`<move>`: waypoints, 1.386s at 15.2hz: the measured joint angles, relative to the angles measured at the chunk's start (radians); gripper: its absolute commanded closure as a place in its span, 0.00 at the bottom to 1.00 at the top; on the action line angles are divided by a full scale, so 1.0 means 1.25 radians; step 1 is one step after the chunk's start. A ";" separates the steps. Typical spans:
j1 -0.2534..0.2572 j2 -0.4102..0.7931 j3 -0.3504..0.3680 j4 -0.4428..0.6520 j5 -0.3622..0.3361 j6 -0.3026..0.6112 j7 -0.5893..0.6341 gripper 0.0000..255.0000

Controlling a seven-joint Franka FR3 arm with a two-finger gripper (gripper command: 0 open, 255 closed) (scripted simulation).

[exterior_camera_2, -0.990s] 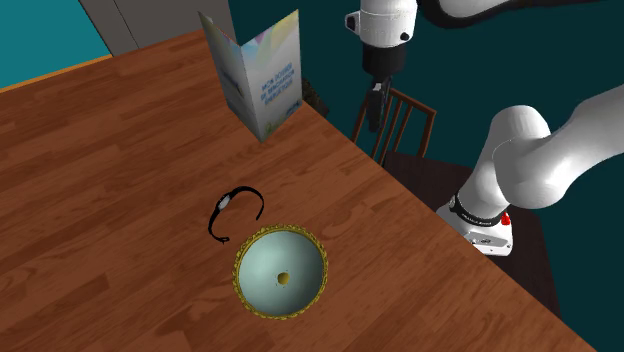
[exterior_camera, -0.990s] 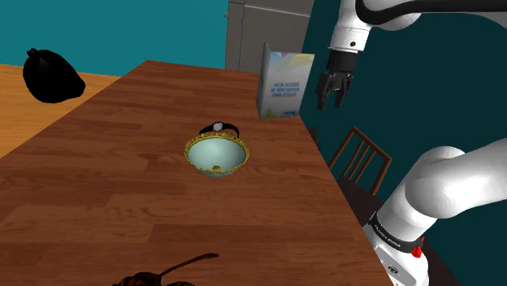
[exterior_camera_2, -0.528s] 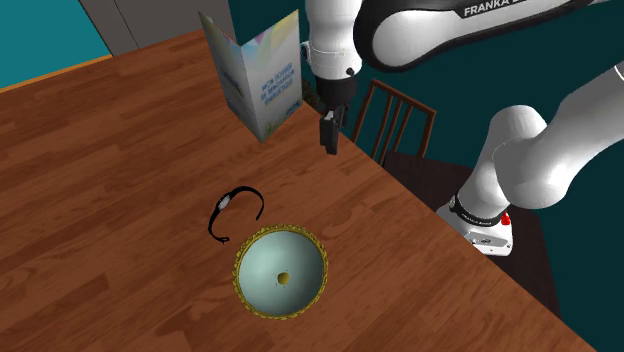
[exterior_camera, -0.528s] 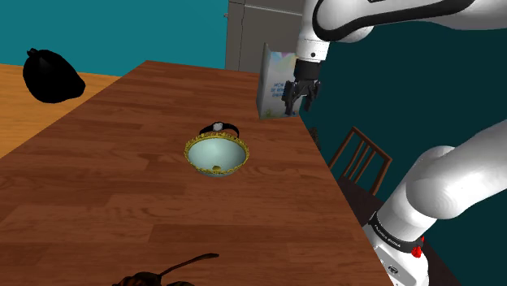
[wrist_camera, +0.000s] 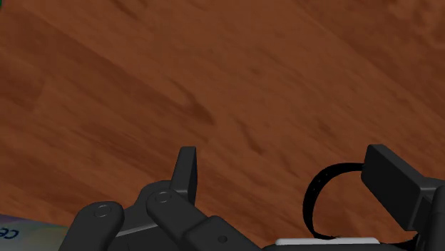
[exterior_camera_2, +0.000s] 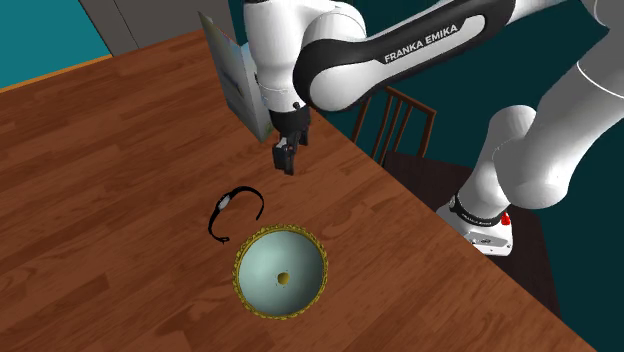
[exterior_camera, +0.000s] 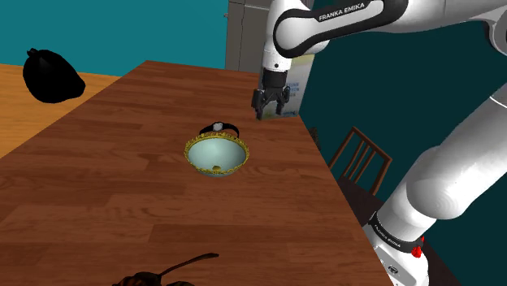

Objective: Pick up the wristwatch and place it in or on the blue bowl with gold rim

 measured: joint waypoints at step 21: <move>0.042 0.338 0.027 0.220 -0.115 0.126 0.117 0.00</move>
